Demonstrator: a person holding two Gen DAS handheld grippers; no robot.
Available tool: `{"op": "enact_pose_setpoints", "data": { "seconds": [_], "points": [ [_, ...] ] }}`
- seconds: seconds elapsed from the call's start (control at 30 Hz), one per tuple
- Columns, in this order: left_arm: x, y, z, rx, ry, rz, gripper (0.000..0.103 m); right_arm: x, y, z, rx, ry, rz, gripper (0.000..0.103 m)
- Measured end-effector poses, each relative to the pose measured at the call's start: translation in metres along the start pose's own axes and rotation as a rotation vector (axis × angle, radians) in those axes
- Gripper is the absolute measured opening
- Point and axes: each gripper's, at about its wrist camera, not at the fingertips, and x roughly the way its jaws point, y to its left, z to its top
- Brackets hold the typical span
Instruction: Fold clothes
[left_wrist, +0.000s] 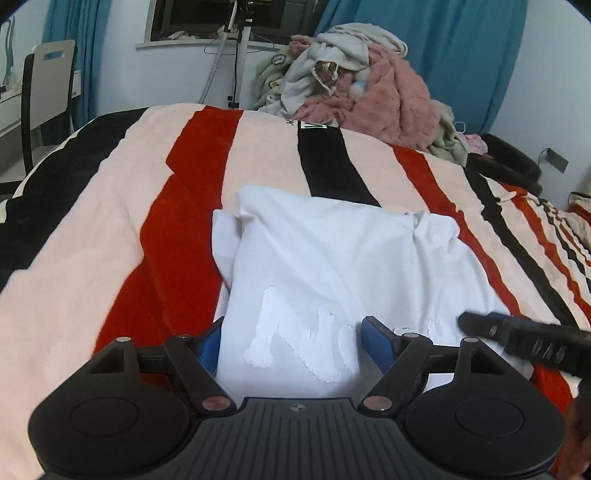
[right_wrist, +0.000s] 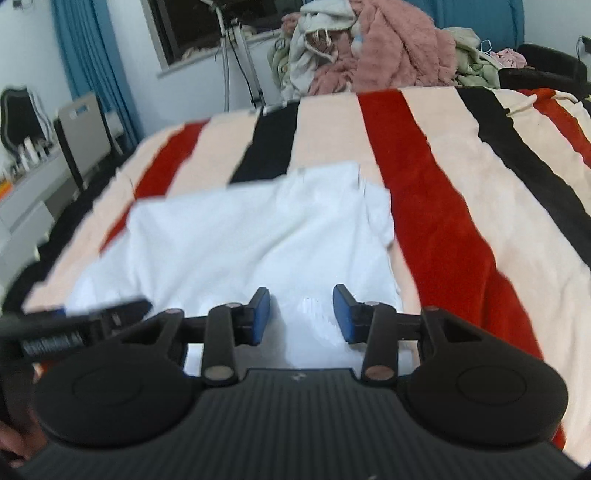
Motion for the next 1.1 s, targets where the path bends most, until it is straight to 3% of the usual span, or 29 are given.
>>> {"op": "enact_pose_setpoints", "data": {
  "seconds": [0.17, 0.43, 0.6, 0.73, 0.83, 0.93, 1.1],
  "points": [
    [-0.020, 0.011, -0.004, -0.118, 0.020, -0.006, 0.078, 0.002, 0.009, -0.003, -0.063, -0.005, -0.034, 0.041],
    [-0.074, 0.017, -0.030, -0.296, -0.046, -0.113, 0.078, 0.001, 0.013, -0.005, -0.060, -0.009, -0.054, 0.041],
    [-0.078, 0.045, -0.046, -0.525, -0.048, -0.109, 0.076, 0.000, 0.015, -0.006, -0.061, -0.012, -0.070, 0.040],
    [-0.088, 0.046, -0.052, -0.552, -0.061, -0.153, 0.076, 0.000, 0.016, -0.007, -0.060, -0.011, -0.078, 0.040],
    [-0.082, 0.038, -0.058, -0.543, -0.005, -0.232, 0.078, 0.000, 0.016, -0.006, -0.056, -0.011, -0.082, 0.040],
    [-0.054, 0.044, -0.066, -0.655, 0.000, -0.342, 0.076, 0.000, 0.016, -0.006, -0.050, -0.011, -0.086, 0.040],
    [-0.032, 0.062, -0.060, -0.787, -0.059, -0.339, 0.064, 0.002, 0.012, -0.007, -0.026, -0.017, -0.075, 0.040]
  ]
}}
